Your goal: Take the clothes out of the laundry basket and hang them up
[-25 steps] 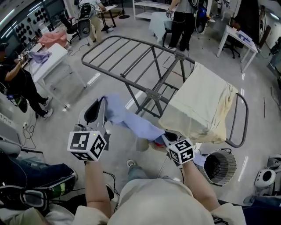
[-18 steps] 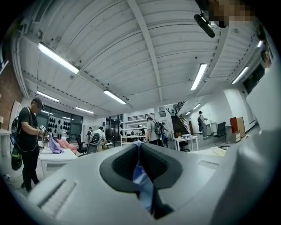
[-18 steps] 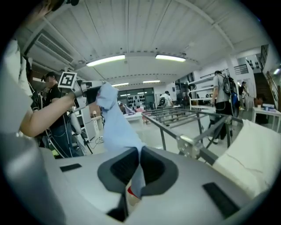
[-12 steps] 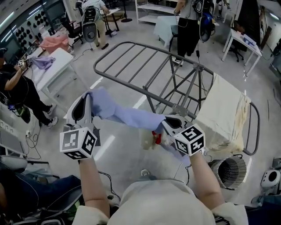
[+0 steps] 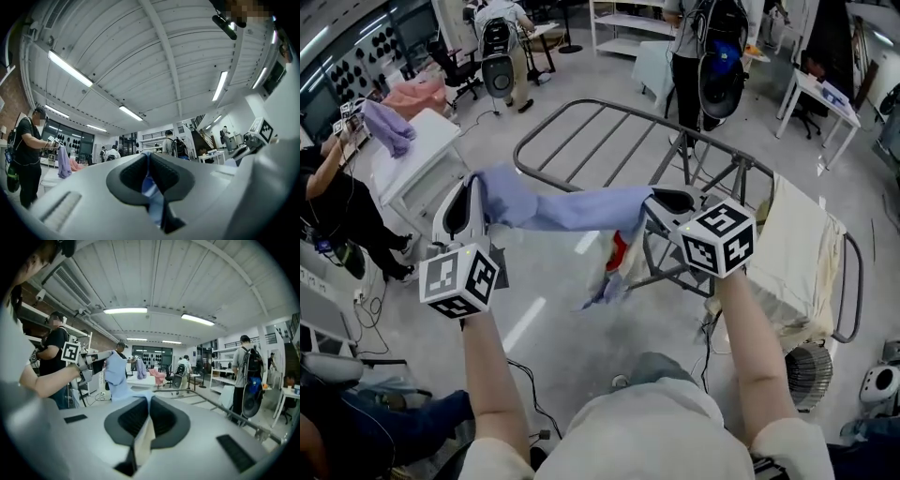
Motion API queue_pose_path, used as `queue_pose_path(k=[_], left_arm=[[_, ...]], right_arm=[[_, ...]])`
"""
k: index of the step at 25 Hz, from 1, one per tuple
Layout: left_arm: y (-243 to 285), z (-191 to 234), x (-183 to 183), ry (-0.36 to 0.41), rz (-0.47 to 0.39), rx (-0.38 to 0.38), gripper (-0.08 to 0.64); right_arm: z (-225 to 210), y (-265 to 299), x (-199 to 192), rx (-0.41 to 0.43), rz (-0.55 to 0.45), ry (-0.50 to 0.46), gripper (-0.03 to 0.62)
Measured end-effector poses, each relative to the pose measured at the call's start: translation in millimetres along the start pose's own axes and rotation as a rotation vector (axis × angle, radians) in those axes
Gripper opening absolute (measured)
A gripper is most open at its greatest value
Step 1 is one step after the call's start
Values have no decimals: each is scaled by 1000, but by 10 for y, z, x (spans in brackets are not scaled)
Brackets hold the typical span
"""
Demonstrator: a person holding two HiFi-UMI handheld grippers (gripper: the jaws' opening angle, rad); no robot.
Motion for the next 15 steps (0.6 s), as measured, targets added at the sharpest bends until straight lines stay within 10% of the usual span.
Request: queue_pose_path(k=[15], left_arm=[[1838, 393, 584, 44, -129, 15, 26]], right_arm=[[-1556, 894, 1565, -96, -93, -142, 11]])
Point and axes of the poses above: the fingertips, and each gripper's own axes: y forward along the fingers, z to its left, x out of its top, the point moved 8 cm from there along -y, backward along the fingers, and after that the axes turned 12 degrees about z, right-handed, at the moved point
